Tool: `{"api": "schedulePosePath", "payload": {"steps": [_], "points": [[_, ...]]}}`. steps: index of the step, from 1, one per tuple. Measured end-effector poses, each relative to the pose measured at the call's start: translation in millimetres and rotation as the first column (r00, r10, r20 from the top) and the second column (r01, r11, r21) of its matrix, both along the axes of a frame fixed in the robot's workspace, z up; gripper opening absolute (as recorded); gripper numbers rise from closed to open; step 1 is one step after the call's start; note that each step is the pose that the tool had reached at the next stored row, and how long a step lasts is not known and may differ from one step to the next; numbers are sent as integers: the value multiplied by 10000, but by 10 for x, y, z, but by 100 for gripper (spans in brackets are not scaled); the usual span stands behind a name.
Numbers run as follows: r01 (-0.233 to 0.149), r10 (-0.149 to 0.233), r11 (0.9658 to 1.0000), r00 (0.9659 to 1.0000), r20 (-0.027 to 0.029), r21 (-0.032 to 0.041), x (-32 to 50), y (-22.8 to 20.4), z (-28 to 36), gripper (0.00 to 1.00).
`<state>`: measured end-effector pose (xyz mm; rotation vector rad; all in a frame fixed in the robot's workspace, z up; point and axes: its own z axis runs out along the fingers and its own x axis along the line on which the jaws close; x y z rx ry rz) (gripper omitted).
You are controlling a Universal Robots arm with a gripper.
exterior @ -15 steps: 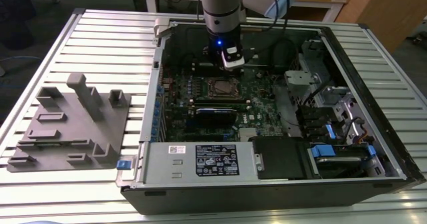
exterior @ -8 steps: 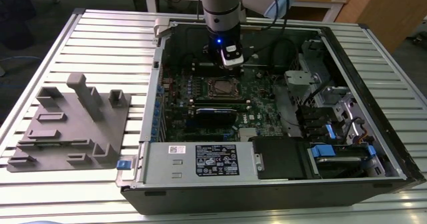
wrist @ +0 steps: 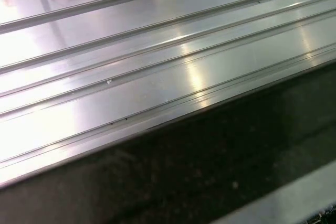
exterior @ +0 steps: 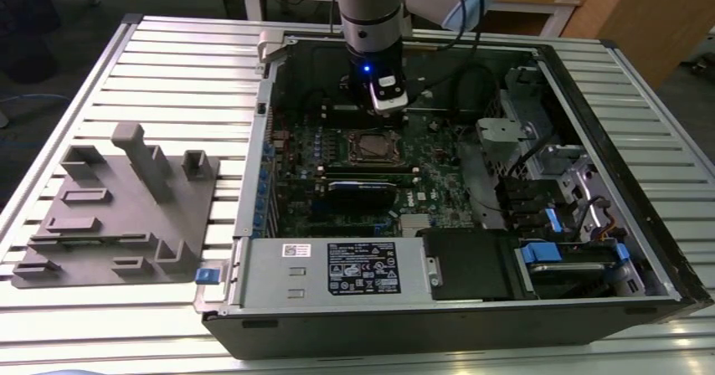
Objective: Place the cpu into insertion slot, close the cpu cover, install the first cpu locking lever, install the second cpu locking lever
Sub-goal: 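Install the first cpu locking lever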
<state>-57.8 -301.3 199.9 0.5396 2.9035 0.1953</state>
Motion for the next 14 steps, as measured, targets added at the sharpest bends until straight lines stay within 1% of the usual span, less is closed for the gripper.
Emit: {"api": "schedulePosePath", "payload": {"steps": [2,4,6,7,8,11,14], "points": [[0,0,10000,10000,0,-1,0,0,0,11],[-1,1,10000,10000,1,-22,1,0,-2,11],[0,0,10000,10000,1,-59,0,-4,-3,11],[1,-1,10000,10000,1,-95,0,-5,-4,11],[1,-1,9999,10000,1,-159,0,-5,-5,11],[0,0,9992,10000,1,-388,0,-5,-11,11],[0,0,9986,10000,2,-526,0,-6,-17,11]]}}
